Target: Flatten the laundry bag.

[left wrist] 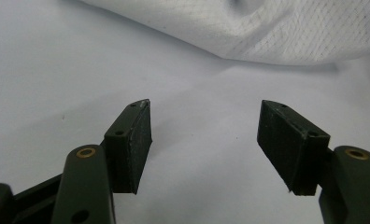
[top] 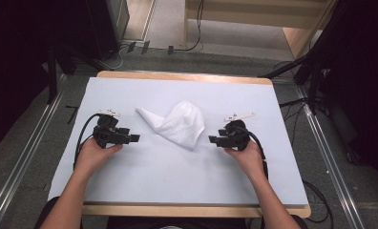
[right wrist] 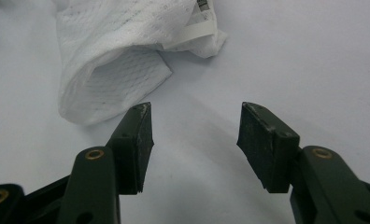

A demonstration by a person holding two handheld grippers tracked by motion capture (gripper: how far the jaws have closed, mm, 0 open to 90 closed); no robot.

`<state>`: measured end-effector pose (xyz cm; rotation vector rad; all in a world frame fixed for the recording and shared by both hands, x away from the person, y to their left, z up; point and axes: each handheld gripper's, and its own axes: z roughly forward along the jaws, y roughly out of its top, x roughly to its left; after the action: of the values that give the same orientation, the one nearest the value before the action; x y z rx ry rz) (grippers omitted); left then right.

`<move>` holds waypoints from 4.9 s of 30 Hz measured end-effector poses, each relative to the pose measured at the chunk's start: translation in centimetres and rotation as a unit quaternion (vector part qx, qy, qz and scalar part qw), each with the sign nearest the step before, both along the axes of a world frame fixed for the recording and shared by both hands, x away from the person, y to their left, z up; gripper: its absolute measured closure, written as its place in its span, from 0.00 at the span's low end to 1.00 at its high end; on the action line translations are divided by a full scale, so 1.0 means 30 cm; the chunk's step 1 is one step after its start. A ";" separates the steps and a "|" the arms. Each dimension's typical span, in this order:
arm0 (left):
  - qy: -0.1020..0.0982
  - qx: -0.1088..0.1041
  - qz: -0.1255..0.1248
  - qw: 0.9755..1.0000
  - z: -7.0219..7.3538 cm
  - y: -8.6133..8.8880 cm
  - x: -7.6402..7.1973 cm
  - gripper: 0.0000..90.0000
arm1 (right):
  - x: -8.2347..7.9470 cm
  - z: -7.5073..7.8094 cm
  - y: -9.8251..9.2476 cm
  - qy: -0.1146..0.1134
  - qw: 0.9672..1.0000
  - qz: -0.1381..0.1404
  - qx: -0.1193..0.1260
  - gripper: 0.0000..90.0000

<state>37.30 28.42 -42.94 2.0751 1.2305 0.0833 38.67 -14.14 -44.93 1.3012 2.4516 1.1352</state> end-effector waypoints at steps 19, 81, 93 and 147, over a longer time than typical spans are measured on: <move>0.001 -0.004 -0.002 1.000 0.010 -0.001 -0.004 0.41 | 0.004 0.047 0.002 -0.005 1.000 0.003 0.003 0.55; -0.003 -0.003 0.040 0.999 0.014 0.090 -0.091 0.42 | 0.205 0.120 0.230 -0.008 0.996 0.085 0.033 0.97; -0.010 -0.008 0.044 0.999 0.023 0.093 -0.083 0.42 | 0.079 0.191 0.296 -0.048 0.990 0.131 0.025 0.97; -0.009 -0.010 0.039 0.999 0.041 0.110 0.018 0.43 | -0.226 0.117 0.438 -0.014 0.965 0.259 0.035 0.52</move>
<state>37.83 31.73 -41.70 2.0052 1.2956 0.1244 31.90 -1.00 -41.43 0.6541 2.8391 1.3385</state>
